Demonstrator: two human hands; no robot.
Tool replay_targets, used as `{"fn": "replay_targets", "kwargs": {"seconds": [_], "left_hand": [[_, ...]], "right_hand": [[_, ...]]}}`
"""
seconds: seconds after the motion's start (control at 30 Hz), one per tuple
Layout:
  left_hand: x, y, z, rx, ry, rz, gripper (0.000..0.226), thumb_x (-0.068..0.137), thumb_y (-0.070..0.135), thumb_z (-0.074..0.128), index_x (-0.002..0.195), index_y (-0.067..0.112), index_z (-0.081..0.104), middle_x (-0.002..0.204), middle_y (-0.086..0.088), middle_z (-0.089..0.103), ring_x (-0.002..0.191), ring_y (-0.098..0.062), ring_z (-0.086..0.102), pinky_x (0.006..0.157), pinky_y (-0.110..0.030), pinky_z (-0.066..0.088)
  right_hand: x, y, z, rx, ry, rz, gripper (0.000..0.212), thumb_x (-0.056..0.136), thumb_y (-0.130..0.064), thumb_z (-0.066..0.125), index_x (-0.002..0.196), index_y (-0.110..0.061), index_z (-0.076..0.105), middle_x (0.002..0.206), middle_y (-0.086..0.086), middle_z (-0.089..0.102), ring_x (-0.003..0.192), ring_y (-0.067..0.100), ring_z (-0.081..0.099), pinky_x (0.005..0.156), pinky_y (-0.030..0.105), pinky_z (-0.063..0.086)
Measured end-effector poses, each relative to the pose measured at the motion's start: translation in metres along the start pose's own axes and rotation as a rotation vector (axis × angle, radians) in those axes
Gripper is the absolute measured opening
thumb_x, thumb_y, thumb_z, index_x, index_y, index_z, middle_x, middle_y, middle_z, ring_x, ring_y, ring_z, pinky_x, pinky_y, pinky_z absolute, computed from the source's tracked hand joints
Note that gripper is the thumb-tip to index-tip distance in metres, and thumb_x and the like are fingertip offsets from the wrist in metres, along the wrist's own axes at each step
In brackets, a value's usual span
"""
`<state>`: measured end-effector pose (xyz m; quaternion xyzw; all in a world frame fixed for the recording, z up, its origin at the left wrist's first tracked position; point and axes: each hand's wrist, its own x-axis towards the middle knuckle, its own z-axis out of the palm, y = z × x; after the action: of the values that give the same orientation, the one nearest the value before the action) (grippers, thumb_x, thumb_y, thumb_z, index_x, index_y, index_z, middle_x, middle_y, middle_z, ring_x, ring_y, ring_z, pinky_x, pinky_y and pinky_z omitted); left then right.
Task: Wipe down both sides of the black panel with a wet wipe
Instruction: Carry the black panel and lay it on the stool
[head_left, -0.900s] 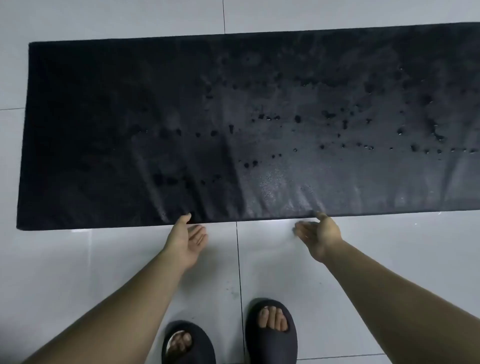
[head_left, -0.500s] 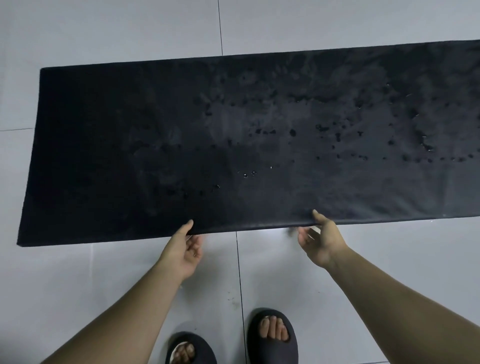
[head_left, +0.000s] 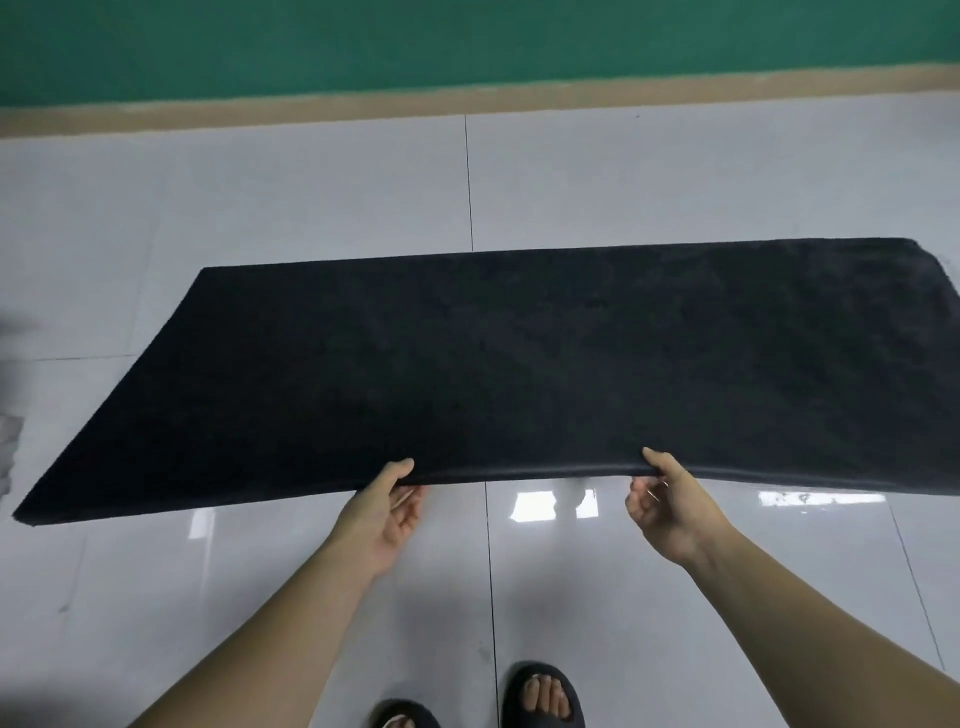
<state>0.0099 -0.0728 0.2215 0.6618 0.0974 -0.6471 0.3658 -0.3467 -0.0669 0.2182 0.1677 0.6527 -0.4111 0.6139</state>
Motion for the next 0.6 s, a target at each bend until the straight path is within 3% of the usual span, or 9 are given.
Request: {"fn": "replay_targets", "kwargs": {"seconds": [0.1, 0.2, 0.47, 0.6], "left_hand": [[-0.038, 0.034, 0.017, -0.019, -0.013, 0.052, 0.035, 0.087, 0.015, 0.083, 0.119, 0.011, 0.070, 0.116, -0.012, 0.075, 0.096, -0.021, 0.075, 0.079, -0.028, 0.059], [-0.090, 0.070, 0.028, -0.019, -0.023, 0.095, 0.026, 0.088, 0.014, 0.082, 0.111, 0.009, 0.072, 0.103, -0.009, 0.080, 0.077, -0.015, 0.078, 0.070, -0.025, 0.060], [-0.207, 0.130, 0.032, -0.070, -0.071, 0.124, 0.027, 0.087, 0.010, 0.082, 0.112, 0.004, 0.072, 0.099, -0.011, 0.080, 0.082, -0.020, 0.079, 0.065, -0.024, 0.061], [-0.268, 0.164, 0.019, -0.103, -0.086, 0.138, 0.031, 0.086, 0.010, 0.084, 0.113, 0.003, 0.071, 0.097, -0.011, 0.080, 0.085, -0.022, 0.079, 0.064, -0.024, 0.060]], "right_hand": [[-0.040, -0.031, 0.021, -0.097, -0.015, -0.073, 0.033, 0.084, -0.027, 0.087, 0.103, -0.012, 0.064, 0.066, 0.002, 0.055, 0.060, 0.014, 0.058, 0.067, 0.025, 0.059], [-0.097, -0.068, 0.048, -0.166, -0.014, -0.170, 0.038, 0.085, -0.028, 0.085, 0.104, -0.012, 0.056, 0.066, 0.005, 0.056, 0.060, 0.017, 0.056, 0.061, 0.025, 0.059], [-0.219, -0.132, 0.100, -0.285, -0.106, -0.318, 0.026, 0.097, -0.022, 0.075, 0.113, -0.012, 0.057, 0.066, 0.003, 0.056, 0.058, 0.014, 0.055, 0.066, 0.028, 0.055], [-0.287, -0.144, 0.124, -0.319, -0.148, -0.356, 0.017, 0.099, -0.020, 0.072, 0.108, -0.014, 0.058, 0.065, 0.002, 0.055, 0.059, 0.016, 0.053, 0.069, 0.030, 0.051]]}}
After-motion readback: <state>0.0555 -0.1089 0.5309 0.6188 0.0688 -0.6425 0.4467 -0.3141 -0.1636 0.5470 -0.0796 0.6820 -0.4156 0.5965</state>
